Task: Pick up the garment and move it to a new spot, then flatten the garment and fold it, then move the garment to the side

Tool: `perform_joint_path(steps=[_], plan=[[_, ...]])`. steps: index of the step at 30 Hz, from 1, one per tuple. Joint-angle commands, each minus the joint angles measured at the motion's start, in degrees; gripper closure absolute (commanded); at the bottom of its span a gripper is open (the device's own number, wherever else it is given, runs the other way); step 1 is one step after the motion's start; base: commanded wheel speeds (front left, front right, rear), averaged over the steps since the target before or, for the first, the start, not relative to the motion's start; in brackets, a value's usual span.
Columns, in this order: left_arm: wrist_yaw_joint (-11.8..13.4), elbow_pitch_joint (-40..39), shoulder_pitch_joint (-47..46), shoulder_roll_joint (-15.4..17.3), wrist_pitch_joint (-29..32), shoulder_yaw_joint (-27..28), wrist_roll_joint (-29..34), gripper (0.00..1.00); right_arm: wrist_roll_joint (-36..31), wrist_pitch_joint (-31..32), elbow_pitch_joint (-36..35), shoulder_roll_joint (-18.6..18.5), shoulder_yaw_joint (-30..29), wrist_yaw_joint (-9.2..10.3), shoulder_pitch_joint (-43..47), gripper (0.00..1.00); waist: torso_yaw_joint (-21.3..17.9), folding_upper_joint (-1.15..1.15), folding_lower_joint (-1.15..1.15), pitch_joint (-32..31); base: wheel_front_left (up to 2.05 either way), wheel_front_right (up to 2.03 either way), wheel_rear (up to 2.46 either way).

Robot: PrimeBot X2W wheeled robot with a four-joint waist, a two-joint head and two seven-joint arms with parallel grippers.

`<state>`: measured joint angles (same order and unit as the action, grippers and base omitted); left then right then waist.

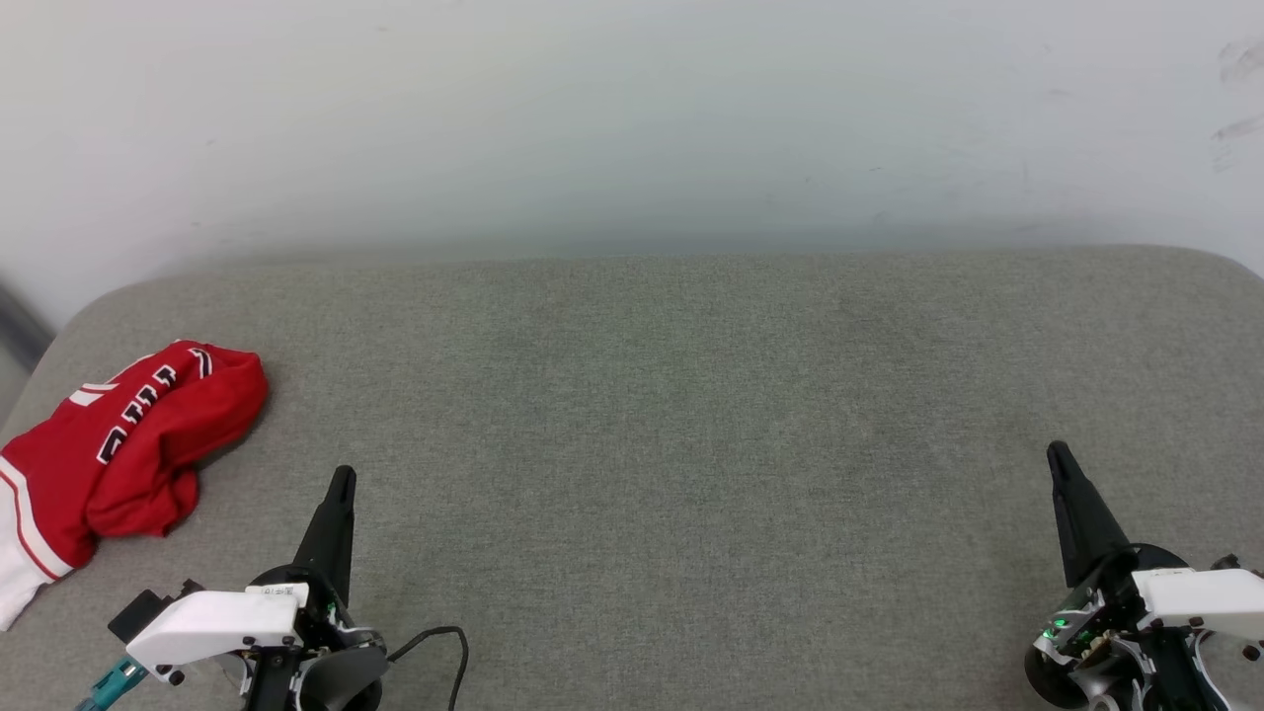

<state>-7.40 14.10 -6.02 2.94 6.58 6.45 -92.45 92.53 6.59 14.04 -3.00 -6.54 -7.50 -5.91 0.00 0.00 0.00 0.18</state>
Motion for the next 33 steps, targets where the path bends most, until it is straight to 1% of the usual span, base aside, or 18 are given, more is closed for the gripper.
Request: perform_joint_path(steps=[1, 32, 33], plan=[[-0.2, 0.0, -0.5, -0.1, 0.1, 0.1, 0.1, 1.00, -0.3, 0.0, 0.1, 0.2, 0.0, 0.02, -0.6, 1.00, 0.0, 0.00, 0.00, 0.0, 0.00, 0.00, 0.00], [-0.2, 0.0, -0.5, -0.1, 0.1, 0.1, 0.1, 1.00, -0.2, 0.0, 0.1, 0.2, 0.0, 0.02, -0.6, 1.00, 0.0, 0.00, 0.00, 0.0, 0.00, 0.00, 0.00], [0.0, 0.0, 0.0, 0.0, 0.0, 0.0, 0.0, 0.00, 0.0, 0.0, 0.0, 0.0, 0.0, 0.00, 0.0, 0.00, 0.0, 0.00, 0.00, 0.0, 0.00, 0.00, 0.00]])
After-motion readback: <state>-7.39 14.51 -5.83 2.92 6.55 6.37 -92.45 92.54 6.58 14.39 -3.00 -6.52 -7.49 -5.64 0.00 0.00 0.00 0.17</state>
